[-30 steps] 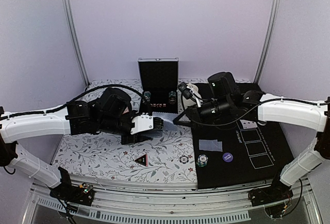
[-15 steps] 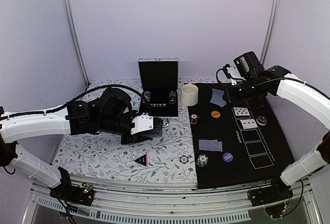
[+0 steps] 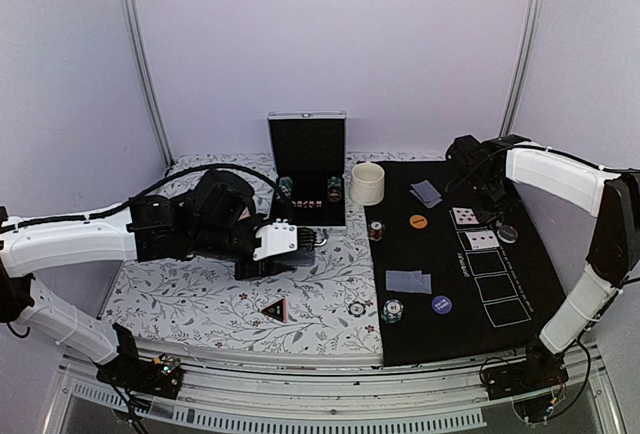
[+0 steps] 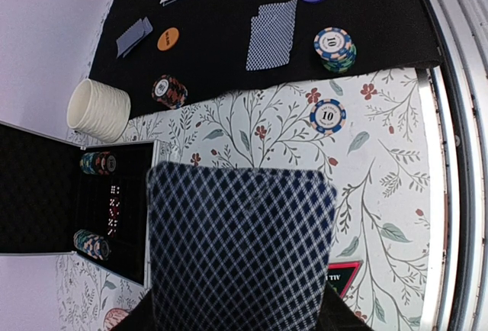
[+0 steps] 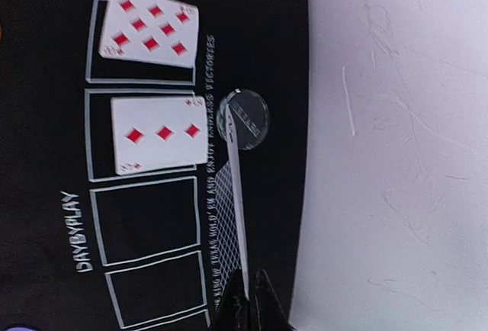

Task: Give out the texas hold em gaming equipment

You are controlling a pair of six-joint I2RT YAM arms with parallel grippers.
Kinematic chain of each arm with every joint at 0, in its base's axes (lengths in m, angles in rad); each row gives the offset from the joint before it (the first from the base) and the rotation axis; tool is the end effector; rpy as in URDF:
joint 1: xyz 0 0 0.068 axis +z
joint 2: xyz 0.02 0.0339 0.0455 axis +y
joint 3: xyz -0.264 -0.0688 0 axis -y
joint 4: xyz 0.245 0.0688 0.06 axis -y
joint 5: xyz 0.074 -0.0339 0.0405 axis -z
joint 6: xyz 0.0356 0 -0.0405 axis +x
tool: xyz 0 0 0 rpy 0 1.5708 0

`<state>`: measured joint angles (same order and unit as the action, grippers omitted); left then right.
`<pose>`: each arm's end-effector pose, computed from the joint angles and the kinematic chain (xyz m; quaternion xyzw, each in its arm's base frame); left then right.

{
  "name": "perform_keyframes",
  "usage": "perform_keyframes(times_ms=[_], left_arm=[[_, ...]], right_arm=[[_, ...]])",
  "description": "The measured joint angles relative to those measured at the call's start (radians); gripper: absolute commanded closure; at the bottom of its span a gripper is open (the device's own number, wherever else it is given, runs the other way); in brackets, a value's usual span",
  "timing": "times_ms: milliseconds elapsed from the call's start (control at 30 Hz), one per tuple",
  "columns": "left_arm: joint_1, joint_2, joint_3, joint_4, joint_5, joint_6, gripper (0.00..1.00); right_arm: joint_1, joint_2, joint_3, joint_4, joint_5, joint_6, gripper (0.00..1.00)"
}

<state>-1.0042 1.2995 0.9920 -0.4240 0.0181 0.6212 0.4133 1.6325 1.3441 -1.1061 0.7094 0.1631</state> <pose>0.1511 -0.2387 0.2777 0.6656 0.6252 -0.0857 0.3984 0.2895 0.1016 0.2654 -0.0862 0.9306 -0.3082 0.1775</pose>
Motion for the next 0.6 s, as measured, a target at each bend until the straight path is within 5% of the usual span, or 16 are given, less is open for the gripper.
perform_keyframes(times_ms=[200, 600], left_arm=[[0.0, -0.018, 0.0, 0.0, 0.004, 0.001, 0.54], [0.0, -0.029, 0.0, 0.0, 0.007, 0.003, 0.55]], right_arm=[[-0.023, 0.198, -0.15, -0.1, 0.104, 0.011, 0.98], [-0.027, 0.272, -0.198, -0.052, -0.021, -0.08, 0.98]])
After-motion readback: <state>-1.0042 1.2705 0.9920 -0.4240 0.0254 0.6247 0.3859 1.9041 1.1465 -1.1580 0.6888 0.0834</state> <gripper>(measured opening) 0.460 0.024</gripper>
